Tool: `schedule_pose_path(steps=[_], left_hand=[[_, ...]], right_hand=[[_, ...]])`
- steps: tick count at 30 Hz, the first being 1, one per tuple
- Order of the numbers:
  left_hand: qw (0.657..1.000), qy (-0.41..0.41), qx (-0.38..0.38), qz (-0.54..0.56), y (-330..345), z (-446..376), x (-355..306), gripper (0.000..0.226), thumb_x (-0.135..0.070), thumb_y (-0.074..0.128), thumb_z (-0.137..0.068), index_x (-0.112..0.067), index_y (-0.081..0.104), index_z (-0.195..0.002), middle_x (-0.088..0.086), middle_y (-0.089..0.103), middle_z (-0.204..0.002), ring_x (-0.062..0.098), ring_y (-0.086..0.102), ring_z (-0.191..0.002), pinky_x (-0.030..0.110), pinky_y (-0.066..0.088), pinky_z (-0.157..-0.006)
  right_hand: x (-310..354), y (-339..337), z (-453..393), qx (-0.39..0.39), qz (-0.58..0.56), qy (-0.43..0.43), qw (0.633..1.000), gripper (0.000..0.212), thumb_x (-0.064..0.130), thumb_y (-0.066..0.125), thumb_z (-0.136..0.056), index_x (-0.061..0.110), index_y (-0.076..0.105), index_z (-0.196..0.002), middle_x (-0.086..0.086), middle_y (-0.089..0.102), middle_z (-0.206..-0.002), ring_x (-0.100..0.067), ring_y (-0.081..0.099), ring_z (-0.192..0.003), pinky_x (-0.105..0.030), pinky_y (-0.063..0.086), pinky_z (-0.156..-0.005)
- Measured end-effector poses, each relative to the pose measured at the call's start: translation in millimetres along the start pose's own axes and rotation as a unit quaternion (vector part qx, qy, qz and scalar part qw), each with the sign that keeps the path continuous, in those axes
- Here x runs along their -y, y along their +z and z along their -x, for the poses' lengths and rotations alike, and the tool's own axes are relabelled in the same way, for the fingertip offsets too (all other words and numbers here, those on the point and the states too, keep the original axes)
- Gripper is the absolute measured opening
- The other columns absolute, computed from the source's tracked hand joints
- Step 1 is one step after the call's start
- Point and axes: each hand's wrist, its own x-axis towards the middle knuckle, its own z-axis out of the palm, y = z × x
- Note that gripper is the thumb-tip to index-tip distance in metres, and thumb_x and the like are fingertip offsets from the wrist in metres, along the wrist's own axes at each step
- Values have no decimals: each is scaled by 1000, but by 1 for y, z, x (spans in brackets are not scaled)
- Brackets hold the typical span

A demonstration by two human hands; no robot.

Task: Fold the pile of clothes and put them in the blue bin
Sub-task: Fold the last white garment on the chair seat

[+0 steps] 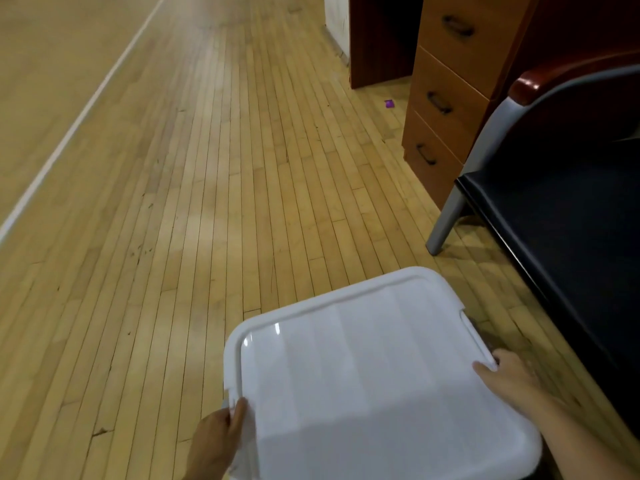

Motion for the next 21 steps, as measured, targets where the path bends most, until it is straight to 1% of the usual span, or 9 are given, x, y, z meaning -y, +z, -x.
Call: schedule_pose_path(steps=[2,4,6,9,11,14,16,19,21], left_hand=[[998,-16,-26,52,2,-6,3,55,-63,50,-87,-12,54,-69,7,58,-66,24,59,-63,32,52,-58],[991,-73,-31,107,8,-17,11,70,-71,58,-75,-5,54,-99,20,62,-95,35,60,-81,42,55,-67],[985,-106,-27,137,8,-20,9,86,-72,64,-73,-5,46,-124,21,60,-112,35,63,-90,41,56,-69],[972,-132,15,194,0,-14,-3,81,-60,65,-84,-6,38,-137,16,59,-116,32,63,-92,33,51,-63],[967,-140,39,211,-1,-14,-7,77,-55,65,-85,-4,39,-137,14,58,-114,30,61,-93,34,50,-64],[968,-121,36,217,-2,-20,2,91,-80,65,-67,-2,57,-113,15,66,-98,28,66,-79,38,58,-59],[972,-121,35,197,9,-36,28,98,-91,65,-52,-8,63,-104,12,70,-94,29,72,-76,44,62,-63],[972,-116,45,197,6,-35,28,94,-88,66,-49,-7,65,-97,13,71,-89,30,71,-76,39,61,-61],[970,-100,45,215,-6,-20,4,83,-81,69,-58,-5,67,-92,16,71,-85,31,71,-77,37,59,-63]], right_hand=[[1,1,-3,40,-71,10,997,56,36,65,-91,8,48,-136,-16,60,-125,-32,60,-108,-40,51,-90],[-1,3,-9,80,-80,22,993,71,50,60,-90,15,36,-147,-11,54,-135,-30,56,-117,-42,48,-97],[-16,7,-29,101,-66,19,993,83,63,54,-83,22,30,-152,-8,51,-141,-29,54,-121,-47,47,-102],[-10,4,-28,109,-65,13,992,81,62,53,-86,27,26,-154,-6,46,-148,-30,50,-127,-47,43,-106],[1,-2,-16,103,-73,10,992,74,53,54,-94,25,25,-155,-6,45,-149,-30,49,-129,-44,42,-108],[6,-6,-11,105,-91,6,990,71,50,60,-92,22,34,-151,-9,54,-138,-29,56,-117,-44,47,-102],[0,-7,-16,87,-108,20,990,77,50,70,-85,17,39,-147,-11,56,-134,-31,59,-113,-43,50,-96],[-7,-8,-26,44,-76,19,996,96,71,79,-57,19,52,-134,-13,58,-125,-33,60,-108,-47,52,-93],[-13,-6,-36,21,-63,9,998,79,68,80,-55,18,63,-114,-13,63,-113,-32,63,-98,-50,55,-89]])
